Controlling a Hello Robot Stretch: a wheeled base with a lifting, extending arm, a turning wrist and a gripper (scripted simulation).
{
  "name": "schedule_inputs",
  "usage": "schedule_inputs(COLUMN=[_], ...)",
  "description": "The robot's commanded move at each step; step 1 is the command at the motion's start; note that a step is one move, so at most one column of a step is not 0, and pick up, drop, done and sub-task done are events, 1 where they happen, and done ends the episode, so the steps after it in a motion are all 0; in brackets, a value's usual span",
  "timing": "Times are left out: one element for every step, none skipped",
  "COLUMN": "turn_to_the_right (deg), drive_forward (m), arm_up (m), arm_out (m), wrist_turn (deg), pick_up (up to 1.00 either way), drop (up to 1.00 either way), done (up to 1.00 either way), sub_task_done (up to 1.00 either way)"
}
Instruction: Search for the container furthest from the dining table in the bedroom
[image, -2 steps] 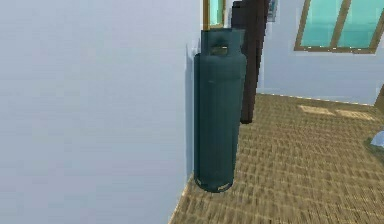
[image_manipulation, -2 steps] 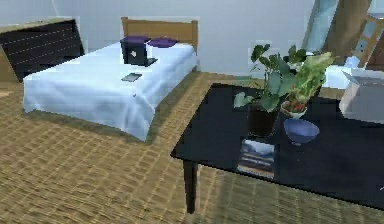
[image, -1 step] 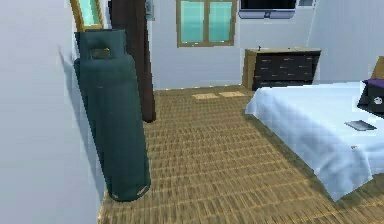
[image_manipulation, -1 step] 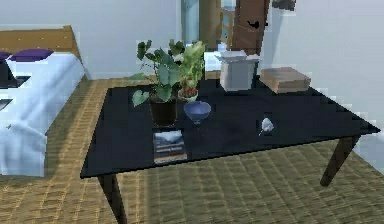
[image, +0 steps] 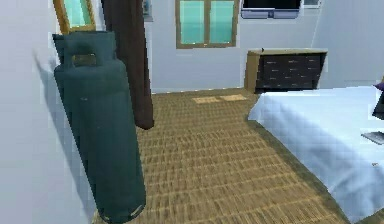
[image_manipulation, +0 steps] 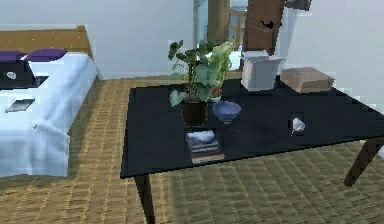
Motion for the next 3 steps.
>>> schedule_inputs(turn_to_the_right=[12.0,0.0,-3.0], drive_forward=[0.0,0.6,0.0], arm_up=[0.0,0.0,0.0], arm_out=[0.0,0.0,0.0], wrist_turn=[0.0,0.0,0.0], pick_up=[0.0,0.0,0.0], drop=[0.0,0.0,0.0], done=[0.0,0.0,0.0], sub_task_done=[0.0,0.0,0.0])
